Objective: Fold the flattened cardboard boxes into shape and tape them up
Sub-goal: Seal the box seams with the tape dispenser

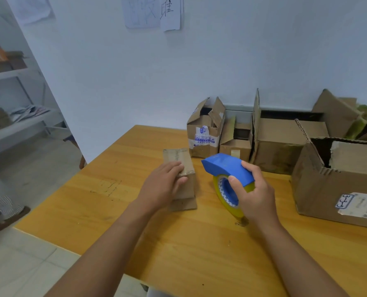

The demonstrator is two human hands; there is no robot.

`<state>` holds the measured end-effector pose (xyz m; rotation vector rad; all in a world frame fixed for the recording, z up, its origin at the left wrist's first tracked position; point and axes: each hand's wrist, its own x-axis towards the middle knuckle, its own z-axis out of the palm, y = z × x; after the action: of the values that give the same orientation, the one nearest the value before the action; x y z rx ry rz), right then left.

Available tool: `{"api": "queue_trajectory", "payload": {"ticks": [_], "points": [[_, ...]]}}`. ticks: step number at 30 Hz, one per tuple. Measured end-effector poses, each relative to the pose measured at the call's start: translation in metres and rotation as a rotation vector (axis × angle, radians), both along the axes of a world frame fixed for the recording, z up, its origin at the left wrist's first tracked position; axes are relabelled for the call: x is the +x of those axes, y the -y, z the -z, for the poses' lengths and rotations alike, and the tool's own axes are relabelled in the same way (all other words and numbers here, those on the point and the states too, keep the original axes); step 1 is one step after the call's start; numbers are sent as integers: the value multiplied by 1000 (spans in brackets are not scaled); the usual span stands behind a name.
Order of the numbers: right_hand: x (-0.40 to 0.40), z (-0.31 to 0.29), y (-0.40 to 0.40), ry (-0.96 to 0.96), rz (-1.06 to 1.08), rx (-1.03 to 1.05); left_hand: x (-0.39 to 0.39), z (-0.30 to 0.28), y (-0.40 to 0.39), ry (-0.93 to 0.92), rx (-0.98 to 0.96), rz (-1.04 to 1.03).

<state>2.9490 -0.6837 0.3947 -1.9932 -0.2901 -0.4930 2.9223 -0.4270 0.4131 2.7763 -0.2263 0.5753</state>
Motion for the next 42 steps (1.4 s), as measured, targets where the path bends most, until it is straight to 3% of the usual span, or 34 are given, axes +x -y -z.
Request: {"api": "queue_trajectory", "payload": {"ticks": [4,8,11,19,24,29,38,42], "points": [[-2,0,0,-7,3,10,5,-3,-5,-23,60,15],[-3,0,0,-5,6,0,27,-18,-8,-253,85,-67],[-3,1,0,-16,9,-3,42,-29,-8,-316,117,-84],[-2,0,0,-41,9,-1,20,-2,-8,-135,219,-83],[-3,-3,4,-70,-38,5,13,-8,-13,-210,85,-46],[-1,-13,10,-158,-44,-104,6,-6,-10,-104,156,22],[-3,-20,4,-232,-75,-29,-4,-9,2,38,60,83],[-3,-21,2,-217,-46,-37,-5,-5,0,52,-30,0]]}}
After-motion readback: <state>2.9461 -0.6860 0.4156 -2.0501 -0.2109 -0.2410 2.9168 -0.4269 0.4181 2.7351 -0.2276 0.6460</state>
